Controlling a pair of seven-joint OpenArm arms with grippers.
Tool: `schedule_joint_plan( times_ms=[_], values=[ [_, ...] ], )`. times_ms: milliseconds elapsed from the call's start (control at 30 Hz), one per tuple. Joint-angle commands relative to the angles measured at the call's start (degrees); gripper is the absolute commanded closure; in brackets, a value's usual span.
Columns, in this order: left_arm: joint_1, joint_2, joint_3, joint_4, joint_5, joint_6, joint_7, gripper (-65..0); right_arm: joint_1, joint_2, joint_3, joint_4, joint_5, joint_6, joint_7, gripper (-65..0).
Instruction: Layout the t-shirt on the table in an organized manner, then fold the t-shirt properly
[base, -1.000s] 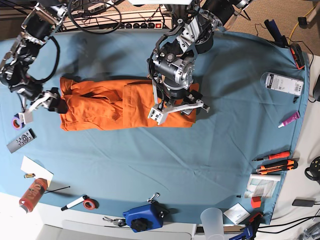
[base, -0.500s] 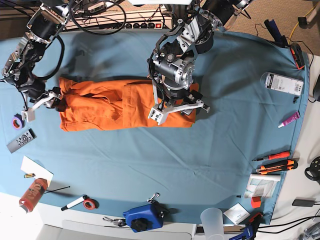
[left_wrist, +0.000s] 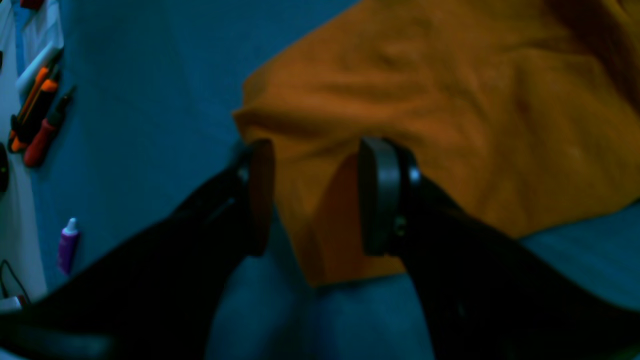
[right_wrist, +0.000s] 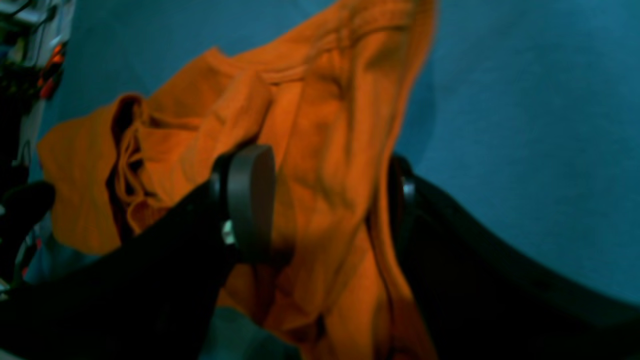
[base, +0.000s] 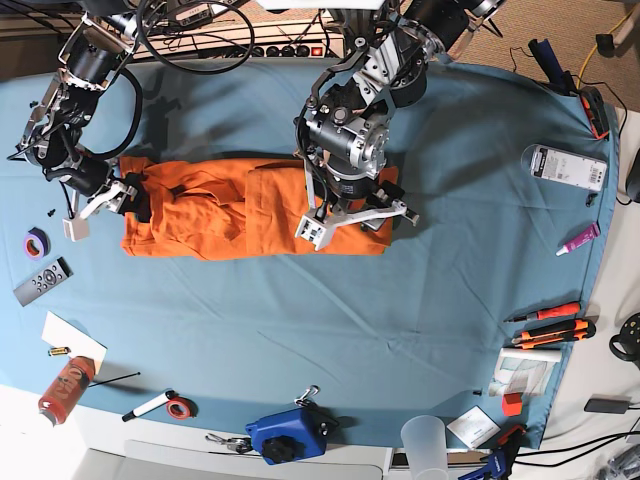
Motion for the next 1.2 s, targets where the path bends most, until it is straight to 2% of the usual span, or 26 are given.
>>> schedule_joint_plan(
  times_ms=[0, 100, 267, 367, 500, 667, 767, 833, 933, 1100, 1167],
  values=[
    [-0.9, 0.52, -0.04, 0.96, 0.83, 0.15, -1.36, -28.3, 0.02, 0.46, -0.63, 0.2, -1.79, -0.24, -2.89, -30.6],
    [-0.87, 0.52, -0.04, 0.96, 0.83, 0.15, -1.31, -28.3, 0.07, 0.52, -0.9, 0.22, -2.34, -0.35, -2.69, -28.6],
    [-0.87, 0.52, -0.04, 0.96, 0.85, 0.15, -0.7, -28.3, 0.22, 0.61, -0.87, 0.22, -5.07, -0.31, -1.9, 0.0],
    [-0.76, 0.52, -0.04, 0.98, 0.83, 0.2, -0.31, -28.3, 0.5, 1.6, -0.85, 0.33, -11.08, -0.26, 3.17, 0.0],
    [-0.66, 0.52, -0.04, 1.05, -1.51, 0.22, -0.26, -28.3, 2.43, 4.87, -0.83, 0.33, -18.71, 0.47, 9.01, 0.0],
    [-0.57, 0.52, -0.04, 1.38, -5.25, 0.22, 0.13, -28.3, 6.8, 9.62, -0.83, 0.33, -22.43, 0.24, 10.25, 0.0],
    [-0.22, 0.52, -0.07, 3.5, -5.6, 0.42, 0.72, -27.5, 9.16, 11.17, -0.85, 0.68, -23.78, -0.52, 9.73, 0.0],
    [0.63, 0.5, -0.07, 5.81, -5.62, 2.19, 0.63, -25.2, 9.38, 11.04, -0.87, 3.04, -23.74, -0.55, 8.63, 0.0],
    [2.03, 0.5, -0.61, 9.07, -5.62, 2.56, 0.39, -24.0, 8.63, 9.42, -0.9, 8.92, -23.56, -0.63, 6.34, 0.0],
    [3.72, 0.33, -7.08, 11.08, -5.79, 2.54, -0.26, -24.0, 4.39, 3.93, -0.9, 23.1, -23.76, -1.46, 4.74, 0.0],
    [3.72, -0.42, -11.37, 11.08, -8.66, 2.03, -0.37, -24.0, 2.27, 1.75, -1.2, 28.33, -23.74, -1.51, 4.76, 0.0]
  ],
)
